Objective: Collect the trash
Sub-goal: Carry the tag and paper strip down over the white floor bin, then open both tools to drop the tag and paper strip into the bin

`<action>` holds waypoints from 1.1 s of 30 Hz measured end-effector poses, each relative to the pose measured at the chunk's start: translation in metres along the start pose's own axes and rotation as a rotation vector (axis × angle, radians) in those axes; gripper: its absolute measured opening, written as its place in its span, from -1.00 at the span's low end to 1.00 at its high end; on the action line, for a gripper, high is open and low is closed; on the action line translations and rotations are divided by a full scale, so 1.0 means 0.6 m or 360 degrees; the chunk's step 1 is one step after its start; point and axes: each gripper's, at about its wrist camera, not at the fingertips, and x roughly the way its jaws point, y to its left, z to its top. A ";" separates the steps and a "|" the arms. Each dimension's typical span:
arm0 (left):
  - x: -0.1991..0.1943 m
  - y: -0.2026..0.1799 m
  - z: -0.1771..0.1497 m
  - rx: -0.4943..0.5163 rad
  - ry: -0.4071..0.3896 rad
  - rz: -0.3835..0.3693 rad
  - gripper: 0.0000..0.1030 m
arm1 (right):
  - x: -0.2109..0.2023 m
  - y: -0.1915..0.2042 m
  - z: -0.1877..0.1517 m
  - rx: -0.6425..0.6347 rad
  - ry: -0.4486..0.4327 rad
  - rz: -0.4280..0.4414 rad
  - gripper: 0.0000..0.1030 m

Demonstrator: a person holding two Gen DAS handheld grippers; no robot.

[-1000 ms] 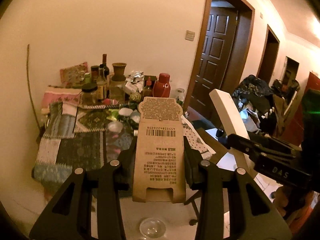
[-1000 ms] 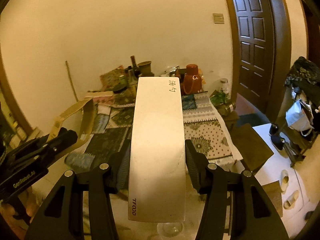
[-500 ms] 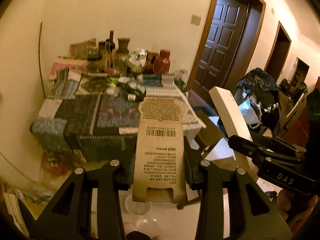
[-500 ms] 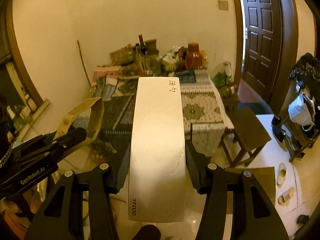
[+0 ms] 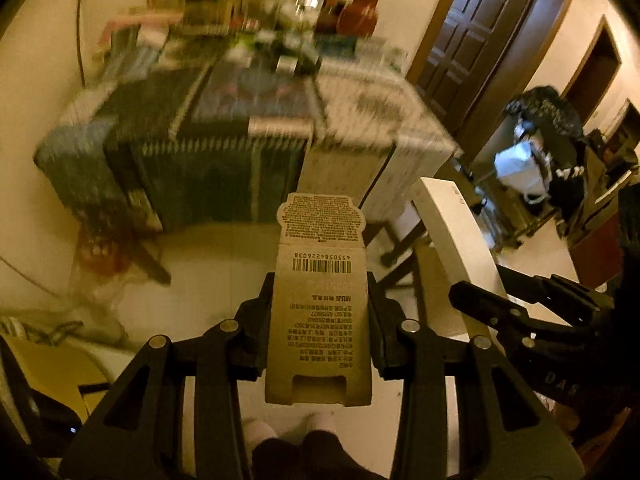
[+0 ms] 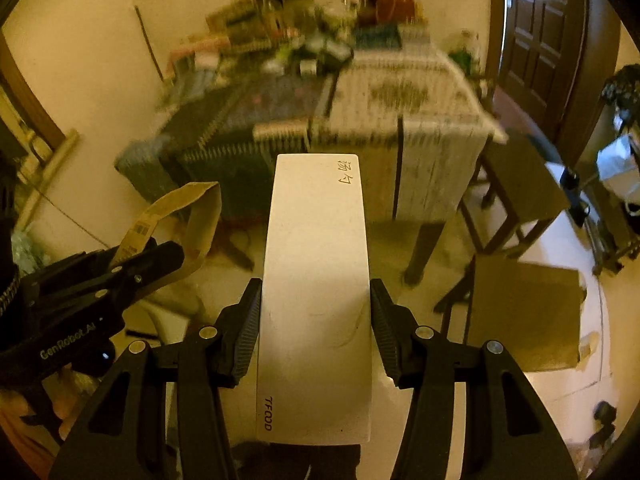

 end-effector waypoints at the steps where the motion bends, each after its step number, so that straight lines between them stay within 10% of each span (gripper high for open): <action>1: 0.022 0.010 -0.008 -0.0009 0.0034 0.0003 -0.25 | 0.025 -0.003 -0.012 0.0007 0.0041 -0.0004 -0.06; 19: 0.440 0.187 -0.230 -0.0122 0.0536 0.0011 -0.25 | 0.411 -0.054 -0.174 0.0065 0.0459 -0.0081 -0.06; 33: 0.596 0.208 -0.267 -0.0099 0.0646 -0.0027 -0.25 | 0.505 -0.051 -0.180 0.0021 0.0460 -0.0024 0.20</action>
